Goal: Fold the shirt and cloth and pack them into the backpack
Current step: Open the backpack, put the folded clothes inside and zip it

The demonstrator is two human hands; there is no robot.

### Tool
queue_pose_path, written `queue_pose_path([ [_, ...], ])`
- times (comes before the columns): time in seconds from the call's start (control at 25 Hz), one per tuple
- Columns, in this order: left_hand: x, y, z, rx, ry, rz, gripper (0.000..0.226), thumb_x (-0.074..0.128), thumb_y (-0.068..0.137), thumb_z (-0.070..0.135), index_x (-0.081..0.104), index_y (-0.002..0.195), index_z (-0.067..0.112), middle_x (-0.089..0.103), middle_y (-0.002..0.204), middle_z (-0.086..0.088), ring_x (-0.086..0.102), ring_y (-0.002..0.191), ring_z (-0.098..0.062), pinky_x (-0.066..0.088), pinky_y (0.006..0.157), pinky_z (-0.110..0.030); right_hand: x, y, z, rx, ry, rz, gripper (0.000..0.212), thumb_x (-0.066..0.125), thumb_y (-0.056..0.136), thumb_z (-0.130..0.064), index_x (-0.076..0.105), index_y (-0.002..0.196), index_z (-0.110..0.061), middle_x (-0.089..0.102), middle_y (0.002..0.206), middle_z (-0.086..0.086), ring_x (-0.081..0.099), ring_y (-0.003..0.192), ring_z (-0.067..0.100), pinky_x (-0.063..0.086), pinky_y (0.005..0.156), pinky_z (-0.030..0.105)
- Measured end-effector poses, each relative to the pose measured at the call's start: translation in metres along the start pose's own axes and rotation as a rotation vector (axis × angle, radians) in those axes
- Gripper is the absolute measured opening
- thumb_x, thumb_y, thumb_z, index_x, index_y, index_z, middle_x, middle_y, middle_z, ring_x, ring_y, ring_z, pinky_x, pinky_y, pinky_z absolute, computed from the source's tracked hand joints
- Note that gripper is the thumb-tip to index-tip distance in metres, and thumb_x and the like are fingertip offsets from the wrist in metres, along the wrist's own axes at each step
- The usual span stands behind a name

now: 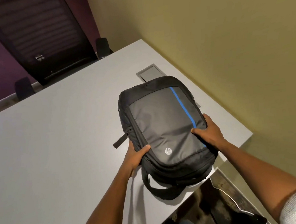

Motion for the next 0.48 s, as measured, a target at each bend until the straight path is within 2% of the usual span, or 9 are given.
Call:
queue_pose_path([
  [0.08,0.030,0.011,0.011,-0.001,-0.015,-0.009,0.096,0.083,0.072,0.054,0.029,0.150,0.041,0.060,0.135,0.011,0.064,0.117,-0.015,0.055,0.098,-0.045,-0.021,0.033,0.019,0.032,-0.075,0.010,0.103,0.068,0.061,-0.065,0.031,0.152,-0.035,0.052,0.144,0.003,0.054,0.127,0.030,0.045,0.106,0.049],
  [0.2,0.068,0.024,0.023,-0.026,-0.040,-0.041,0.074,0.078,0.082,0.049,0.032,0.140,0.045,0.062,0.129,0.012,0.066,0.110,-0.015,0.061,0.082,-0.039,-0.043,0.080,0.036,0.063,-0.175,0.001,0.104,0.058,0.062,-0.072,0.018,0.155,-0.044,0.046,0.147,0.009,0.048,0.131,0.035,0.040,0.107,0.057],
  [0.32,0.091,0.037,0.031,-0.066,-0.046,-0.049,0.063,0.075,0.084,0.049,0.034,0.132,0.046,0.066,0.126,0.006,0.069,0.105,-0.019,0.061,0.074,-0.039,-0.061,0.102,0.022,0.026,-0.239,0.008,0.092,0.058,0.073,-0.066,0.018,0.154,-0.048,0.045,0.146,0.013,0.047,0.131,0.038,0.039,0.108,0.057],
  [0.48,0.106,0.055,0.042,-0.083,-0.043,-0.025,0.058,0.074,0.086,0.048,0.036,0.129,0.043,0.066,0.122,0.005,0.069,0.103,-0.021,0.060,0.084,-0.050,-0.072,0.125,0.015,-0.010,-0.311,0.008,0.078,0.060,0.092,-0.048,0.017,0.157,-0.042,0.042,0.147,0.017,0.044,0.132,0.042,0.038,0.109,0.055],
])
Point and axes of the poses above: each hand's wrist, its own y-axis towards the middle knuckle, its own x-axis out of the palm, z = x × y, the point moved 3 cm from there along y, towards the middle knuckle
